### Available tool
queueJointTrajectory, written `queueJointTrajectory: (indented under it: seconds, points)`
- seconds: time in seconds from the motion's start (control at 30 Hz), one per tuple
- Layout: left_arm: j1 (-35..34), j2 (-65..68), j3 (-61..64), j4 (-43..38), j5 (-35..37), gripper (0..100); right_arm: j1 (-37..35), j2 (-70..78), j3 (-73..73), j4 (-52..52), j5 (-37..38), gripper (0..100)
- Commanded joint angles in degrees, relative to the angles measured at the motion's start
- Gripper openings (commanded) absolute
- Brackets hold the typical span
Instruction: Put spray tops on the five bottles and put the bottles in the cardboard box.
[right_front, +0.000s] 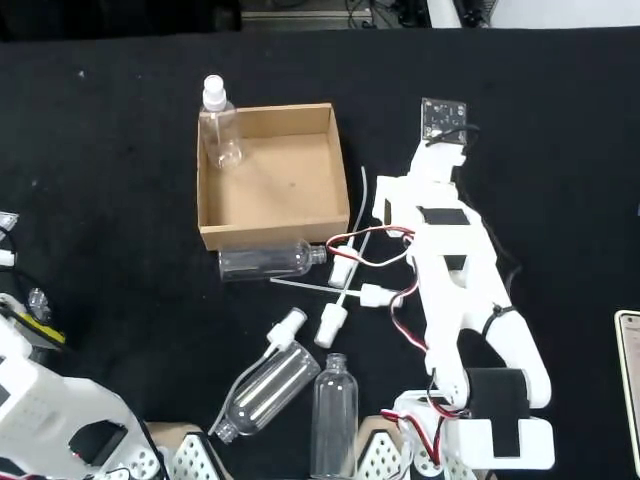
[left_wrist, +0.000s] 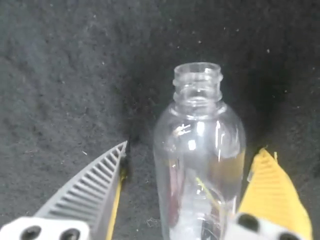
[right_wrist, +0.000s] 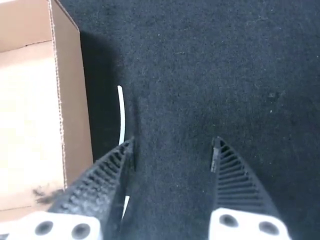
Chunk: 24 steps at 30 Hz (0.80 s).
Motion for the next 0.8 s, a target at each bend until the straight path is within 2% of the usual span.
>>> queueJointTrajectory:
  seconds: [0.0, 0.17, 0.33, 0.43, 0.53, 0.63, 0.77]
  points:
    - [0.66, -1.05, -0.04, 0.26, 1.49, 30, 0.97, -3.38, -0.40, -1.05, 0.00, 21.1]
    - [0.40, -1.14, 2.07, 0.35, 1.49, 11, 0.97, -3.38, -0.40, -1.05, -0.09, 21.1]
    - [0.48, -3.87, 2.24, 0.35, 3.96, 8, 0.97, -3.38, -0.40, -1.05, -0.26, 21.1]
    - [2.42, -9.41, 2.15, 0.18, 11.96, 8, 1.23, -3.91, -0.31, -0.79, -0.26, 21.1]
    - [5.41, -17.23, 3.56, 0.26, 23.91, 8, 1.23, -3.91, -0.31, -0.70, -0.09, 21.1]
    - [9.54, -25.05, 8.22, -0.35, 36.92, 8, 1.32, -4.00, -0.40, -0.62, -0.09, 21.1]
    - [18.15, -32.09, 13.23, -0.44, 48.62, 8, 1.23, -6.81, -0.48, 2.73, -0.09, 21.1]
